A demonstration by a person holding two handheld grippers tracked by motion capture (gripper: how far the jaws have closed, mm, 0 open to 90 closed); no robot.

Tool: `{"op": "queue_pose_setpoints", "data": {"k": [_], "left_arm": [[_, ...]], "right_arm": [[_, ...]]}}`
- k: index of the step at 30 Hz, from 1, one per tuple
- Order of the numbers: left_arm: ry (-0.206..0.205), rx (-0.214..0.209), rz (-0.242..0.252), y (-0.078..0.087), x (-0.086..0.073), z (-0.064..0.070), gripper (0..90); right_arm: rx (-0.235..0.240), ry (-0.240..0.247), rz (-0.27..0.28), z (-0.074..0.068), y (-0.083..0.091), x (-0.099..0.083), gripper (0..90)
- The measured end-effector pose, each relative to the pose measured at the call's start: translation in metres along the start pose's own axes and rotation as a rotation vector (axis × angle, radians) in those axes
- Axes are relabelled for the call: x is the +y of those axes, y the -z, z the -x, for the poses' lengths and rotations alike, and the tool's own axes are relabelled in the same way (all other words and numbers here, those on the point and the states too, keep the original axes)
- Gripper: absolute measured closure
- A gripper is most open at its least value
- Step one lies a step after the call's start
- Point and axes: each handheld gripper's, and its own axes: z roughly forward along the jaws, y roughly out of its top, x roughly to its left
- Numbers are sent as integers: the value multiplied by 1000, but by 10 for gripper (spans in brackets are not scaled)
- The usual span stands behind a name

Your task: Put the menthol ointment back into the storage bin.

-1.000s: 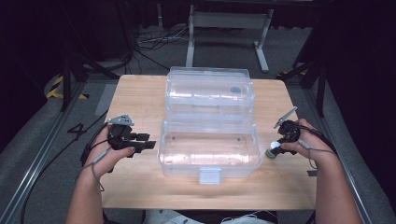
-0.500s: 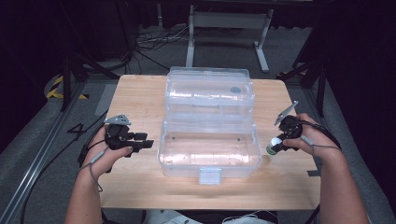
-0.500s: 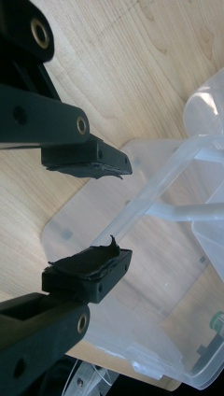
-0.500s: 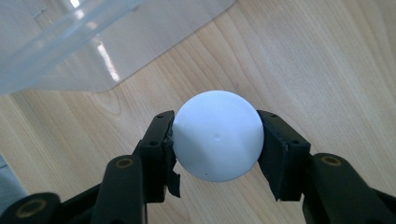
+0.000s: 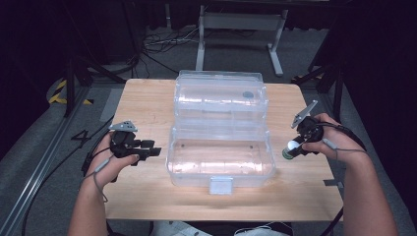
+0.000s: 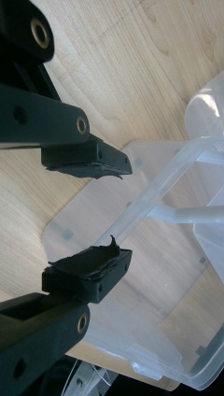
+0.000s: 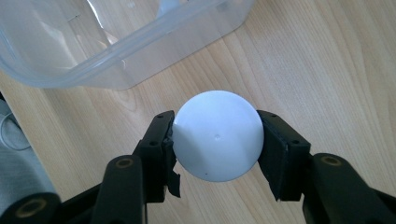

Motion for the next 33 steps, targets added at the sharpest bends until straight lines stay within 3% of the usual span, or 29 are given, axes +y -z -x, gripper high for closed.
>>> {"op": "queue_pose_setpoints", "data": {"k": [11,22,33], "left_arm": [[5,0,1,0,-1,-1,535],[11,3,-3,0,-2,-2,533],[14,2,-5,-2,-2,-4,532]], "right_arm": [[15,72,13,-8,12,6,503],[13,99,12,-20,24,13,504],[26,157,14,-39,39,25,504]]}}
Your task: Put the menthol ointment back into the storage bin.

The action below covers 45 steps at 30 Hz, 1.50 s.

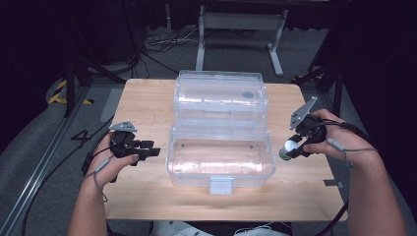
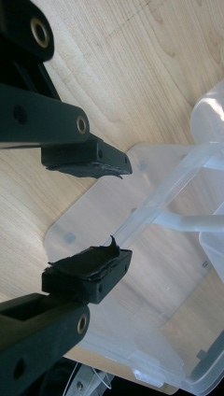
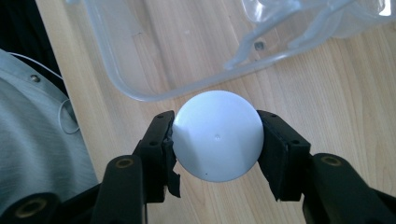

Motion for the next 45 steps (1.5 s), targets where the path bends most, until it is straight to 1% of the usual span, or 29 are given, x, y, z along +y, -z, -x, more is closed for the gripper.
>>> {"op": "queue_pose_setpoints", "data": {"k": [1,2,8,10,11,12,13,14,15,19,20,26,28,31,33,34,38,39,45], "left_arm": [[1,-1,0,0,0,0,532],[1,-1,0,0,0,0,532],[1,0,-3,0,0,-1,533],[2,0,-5,0,0,-1,532],[2,0,-5,0,0,-1,532],[2,0,-5,0,-1,-1,532],[3,0,-3,-1,-1,-1,532],[3,-1,-3,-1,-1,-1,532],[4,-1,-4,-1,-1,-1,532],[6,-2,-3,-1,-1,-2,532],[6,-2,-3,-1,-1,-2,532],[9,0,-5,0,-1,-2,532],[9,2,-4,0,-1,-2,531],[11,2,-5,0,-2,-2,530],[8,6,-3,0,-2,-3,525],[7,10,3,0,-2,-2,516],[-3,17,18,-1,-1,-2,483],[-6,26,23,-1,-2,-3,478],[-1,32,34,0,-2,-4,472]], "right_arm": [[5,17,3,-4,2,4,504],[5,17,3,-4,2,4,504],[11,57,3,-11,4,13,504],[12,60,1,-13,4,16,504],[12,60,1,-13,4,16,504],[17,75,6,-15,3,19,504],[17,75,6,-15,3,19,504],[18,90,6,-16,3,22,504],[20,87,9,-17,2,23,504],[24,98,6,-19,1,26,503],[26,111,4,-20,1,28,503],[33,136,5,-20,-2,34,503],[35,137,4,-21,-4,36,503],[39,152,6,-21,-6,38,503],[37,149,7,-21,-7,38,503],[40,156,8,-20,-9,39,503],[47,155,0,-19,-15,42,503],[48,161,-5,-19,-17,43,503],[57,159,-17,-20,-23,48,503]]}}
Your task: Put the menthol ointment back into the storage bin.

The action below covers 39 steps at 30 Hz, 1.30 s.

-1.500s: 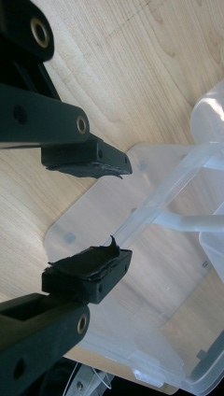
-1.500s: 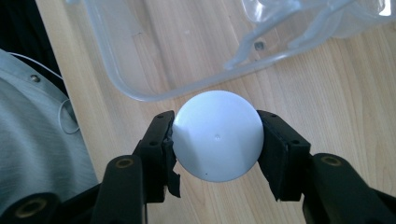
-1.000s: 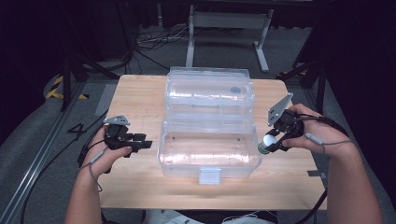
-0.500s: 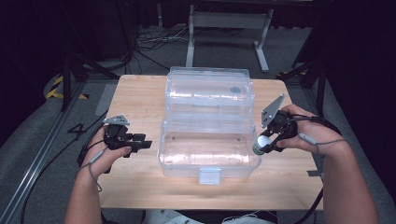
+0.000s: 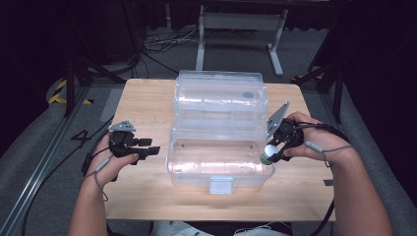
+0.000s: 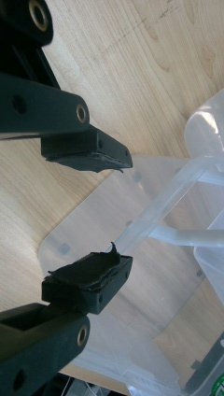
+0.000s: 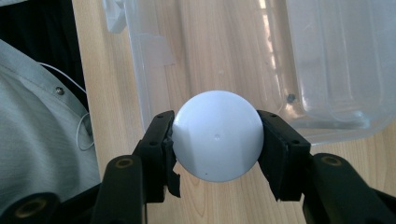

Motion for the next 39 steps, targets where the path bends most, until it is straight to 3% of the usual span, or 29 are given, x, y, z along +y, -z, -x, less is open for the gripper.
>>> {"op": "queue_pose_setpoints", "data": {"k": [8,16,39], "left_arm": [[2,6,3,-1,-1,-1,464],[6,39,37,2,-2,-4,449],[8,20,54,0,-3,-6,437]], "right_arm": [[16,2,-26,2,-15,5,503],[24,14,-48,5,-34,6,503],[54,10,-110,8,-69,10,502]]}}
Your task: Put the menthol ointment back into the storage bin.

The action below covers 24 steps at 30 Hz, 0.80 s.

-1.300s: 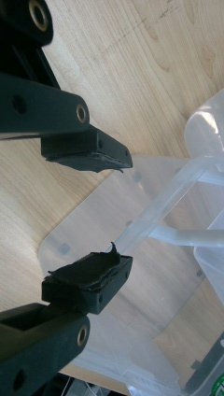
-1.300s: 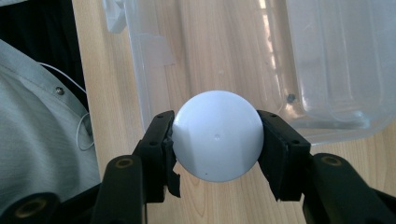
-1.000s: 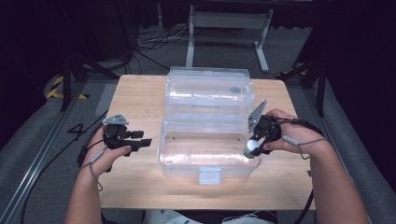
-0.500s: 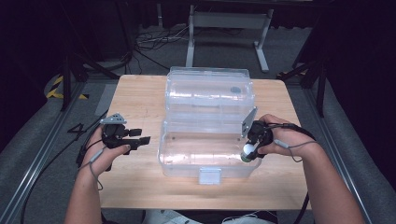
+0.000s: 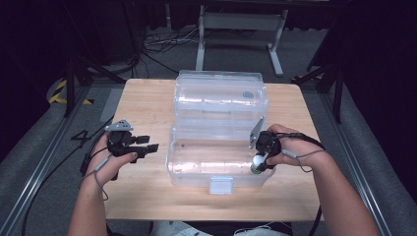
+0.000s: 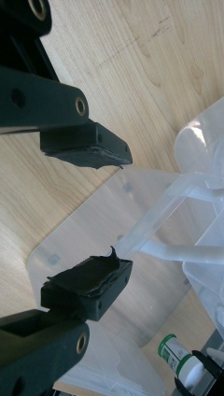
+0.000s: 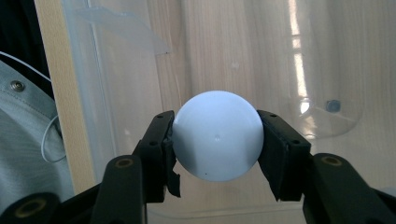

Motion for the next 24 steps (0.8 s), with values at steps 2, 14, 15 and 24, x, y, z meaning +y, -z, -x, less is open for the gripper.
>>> {"op": "queue_pose_setpoints", "data": {"k": [2,14,15,24], "left_arm": [[7,-13,3,-1,-1,0,438],[5,-24,4,-2,-1,-1,436],[5,-24,6,-2,-1,-1,436],[1,-30,4,-3,-1,0,438]], "right_arm": [[3,3,-5,1,-2,0,502],[8,5,-32,2,-12,0,502],[7,7,-34,2,-13,0,502],[-2,15,-65,-1,-20,2,502]]}}
